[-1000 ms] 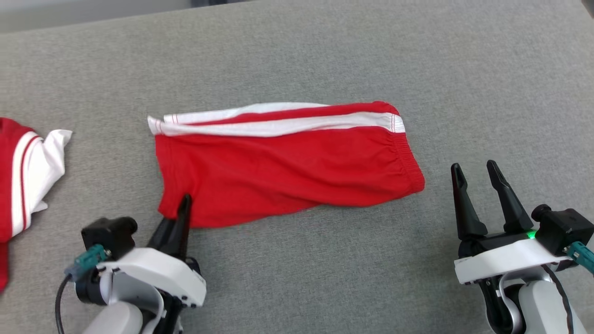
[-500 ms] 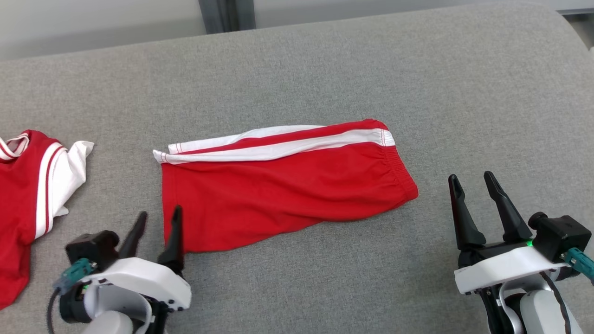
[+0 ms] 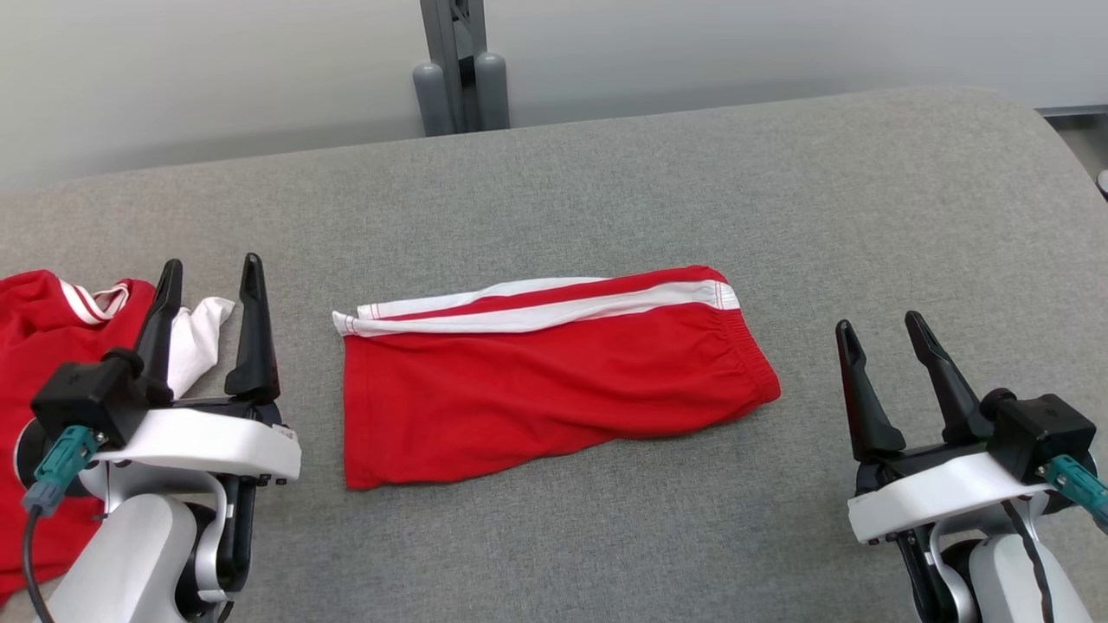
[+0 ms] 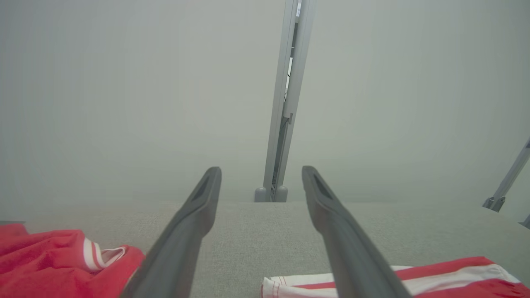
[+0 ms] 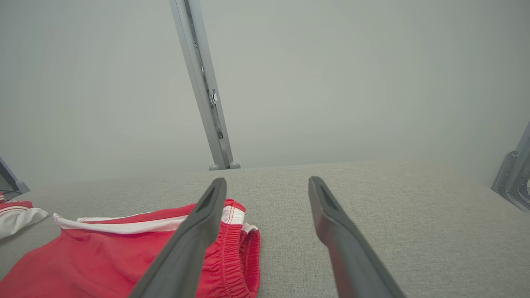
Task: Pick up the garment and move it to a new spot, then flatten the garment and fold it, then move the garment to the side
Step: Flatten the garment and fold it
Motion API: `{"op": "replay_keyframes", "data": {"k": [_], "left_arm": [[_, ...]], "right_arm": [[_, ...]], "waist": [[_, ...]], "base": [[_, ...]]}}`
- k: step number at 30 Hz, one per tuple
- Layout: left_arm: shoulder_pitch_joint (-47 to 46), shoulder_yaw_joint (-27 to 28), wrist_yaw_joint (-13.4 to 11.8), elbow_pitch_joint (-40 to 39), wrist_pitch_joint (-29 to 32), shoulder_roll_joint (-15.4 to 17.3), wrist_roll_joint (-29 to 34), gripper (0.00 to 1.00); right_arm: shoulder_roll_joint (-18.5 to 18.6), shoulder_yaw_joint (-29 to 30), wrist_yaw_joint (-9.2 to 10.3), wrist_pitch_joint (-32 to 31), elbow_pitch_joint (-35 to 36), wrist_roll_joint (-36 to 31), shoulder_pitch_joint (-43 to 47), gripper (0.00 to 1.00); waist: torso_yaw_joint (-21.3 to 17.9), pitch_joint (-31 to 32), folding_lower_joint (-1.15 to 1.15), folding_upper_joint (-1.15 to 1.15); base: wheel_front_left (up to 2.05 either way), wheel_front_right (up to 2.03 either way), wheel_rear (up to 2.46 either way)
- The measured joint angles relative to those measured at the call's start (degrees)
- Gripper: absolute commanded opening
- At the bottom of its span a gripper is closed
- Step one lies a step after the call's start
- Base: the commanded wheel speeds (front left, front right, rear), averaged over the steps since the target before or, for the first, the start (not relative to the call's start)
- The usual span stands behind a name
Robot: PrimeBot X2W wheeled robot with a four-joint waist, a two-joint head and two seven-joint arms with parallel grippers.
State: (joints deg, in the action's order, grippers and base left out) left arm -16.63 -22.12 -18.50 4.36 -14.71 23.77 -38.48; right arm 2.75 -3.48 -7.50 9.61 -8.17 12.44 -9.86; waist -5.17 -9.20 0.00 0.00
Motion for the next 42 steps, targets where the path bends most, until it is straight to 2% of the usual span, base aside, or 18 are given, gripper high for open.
{"op": "replay_keyframes", "data": {"k": [9,16,24,36,42], "left_arm": [[8.7,8.6,4.3,-2.5,-0.2,-3.3,6.1,1.00],[14.8,12.2,6.8,-4.1,-0.2,-5.5,10.3,1.00],[17.3,12.5,9.2,-3.4,-0.2,-6.9,12.6,1.00],[16.1,13.8,11.3,-0.4,-0.2,-8.9,13.5,1.00],[14.5,13.1,12.1,0.1,-0.2,-9.7,14.0,1.00]], "right_arm": [[0.0,-0.6,0.00,0.0,-1.2,0.2,1.2,1.00],[0.0,0.2,0.00,-0.2,-1.4,-0.5,2.6,1.00],[0.0,0.7,0.00,-0.6,-0.8,-0.8,4.3,1.00],[0.0,1.3,0.00,-0.9,-0.5,-0.5,4.6,1.00],[0.1,0.8,0.00,-2.3,-5.3,-0.9,2.5,1.00]], "waist": [[0.2,2.0,0.00,0.00],[0.8,3.5,0.00,0.00],[0.9,4.5,0.00,0.00],[2.0,4.3,0.00,0.00],[4.7,3.9,0.00,0.00]], "base": [[0.00,0.00,0.00],[0.00,0.00,0.00],[0.00,0.00,0.00],[0.00,0.00,0.00],[0.00,0.00,0.00]]}}
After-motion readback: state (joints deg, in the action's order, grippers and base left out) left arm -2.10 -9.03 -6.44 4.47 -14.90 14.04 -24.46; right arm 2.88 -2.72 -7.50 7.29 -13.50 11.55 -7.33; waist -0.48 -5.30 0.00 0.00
